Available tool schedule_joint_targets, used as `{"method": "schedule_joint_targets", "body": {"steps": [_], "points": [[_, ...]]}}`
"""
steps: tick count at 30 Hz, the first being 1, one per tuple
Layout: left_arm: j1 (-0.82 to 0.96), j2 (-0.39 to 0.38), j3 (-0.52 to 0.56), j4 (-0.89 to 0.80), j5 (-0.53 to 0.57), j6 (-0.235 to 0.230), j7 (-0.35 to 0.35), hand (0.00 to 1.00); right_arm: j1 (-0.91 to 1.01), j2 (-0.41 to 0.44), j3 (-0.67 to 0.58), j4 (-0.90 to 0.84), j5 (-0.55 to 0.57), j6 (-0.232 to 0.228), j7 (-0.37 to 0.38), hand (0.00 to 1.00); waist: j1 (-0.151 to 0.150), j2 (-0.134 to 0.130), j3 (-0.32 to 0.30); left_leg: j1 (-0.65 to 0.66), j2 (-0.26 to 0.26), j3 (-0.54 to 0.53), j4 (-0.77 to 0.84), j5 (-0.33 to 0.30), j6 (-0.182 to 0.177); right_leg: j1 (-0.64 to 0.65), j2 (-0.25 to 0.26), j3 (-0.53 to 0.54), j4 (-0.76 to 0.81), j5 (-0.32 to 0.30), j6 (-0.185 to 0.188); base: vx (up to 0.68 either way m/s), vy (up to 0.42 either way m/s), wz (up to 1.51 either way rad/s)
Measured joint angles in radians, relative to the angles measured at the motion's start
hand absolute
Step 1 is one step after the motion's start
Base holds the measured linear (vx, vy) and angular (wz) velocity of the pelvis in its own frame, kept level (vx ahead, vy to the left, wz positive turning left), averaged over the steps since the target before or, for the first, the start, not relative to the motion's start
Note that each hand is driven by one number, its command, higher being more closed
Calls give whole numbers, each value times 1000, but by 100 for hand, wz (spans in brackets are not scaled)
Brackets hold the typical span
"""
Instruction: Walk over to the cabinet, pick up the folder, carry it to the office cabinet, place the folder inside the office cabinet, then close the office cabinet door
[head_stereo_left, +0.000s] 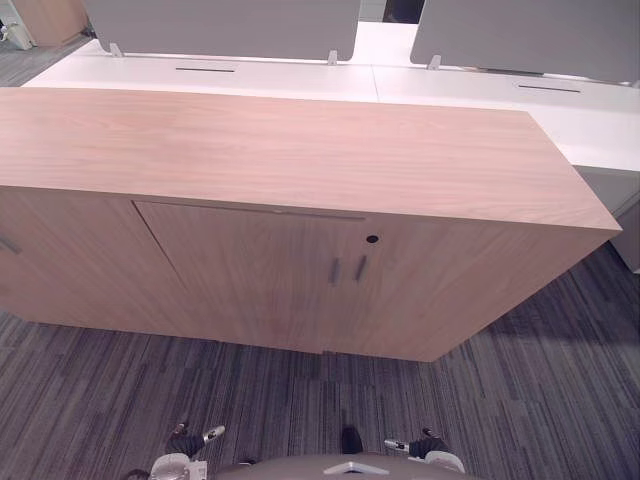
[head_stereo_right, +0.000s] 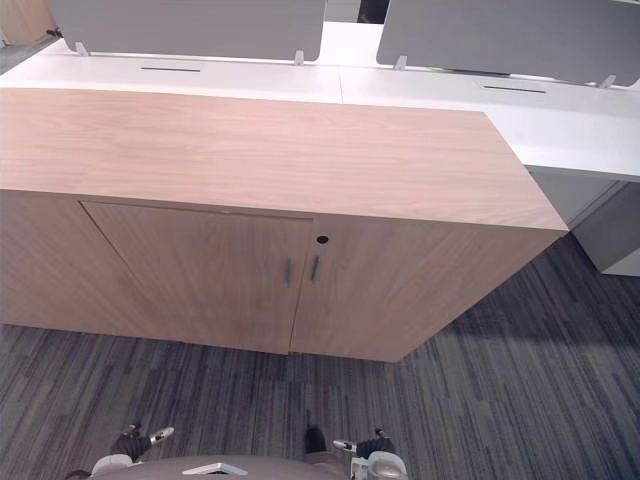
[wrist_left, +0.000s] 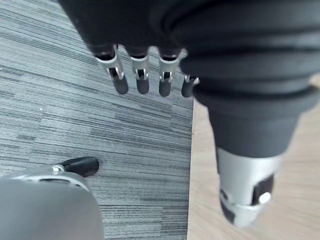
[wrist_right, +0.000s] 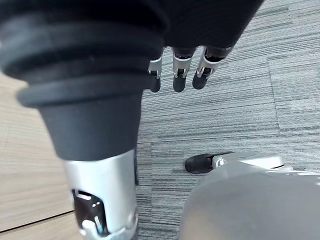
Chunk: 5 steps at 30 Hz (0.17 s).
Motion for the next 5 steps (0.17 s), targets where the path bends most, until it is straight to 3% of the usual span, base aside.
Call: {"method": "schedule_joint_targets", "body": {"steps": [5], "points": [[2,-10,43,7,0,2,0,0,-15,-2,-6,28,-1,6,3,0,7,-2,-1,0,-3,-14,0,-4,-6,8,-3,-13,0,-4,-5,-16,-6,5]]}}
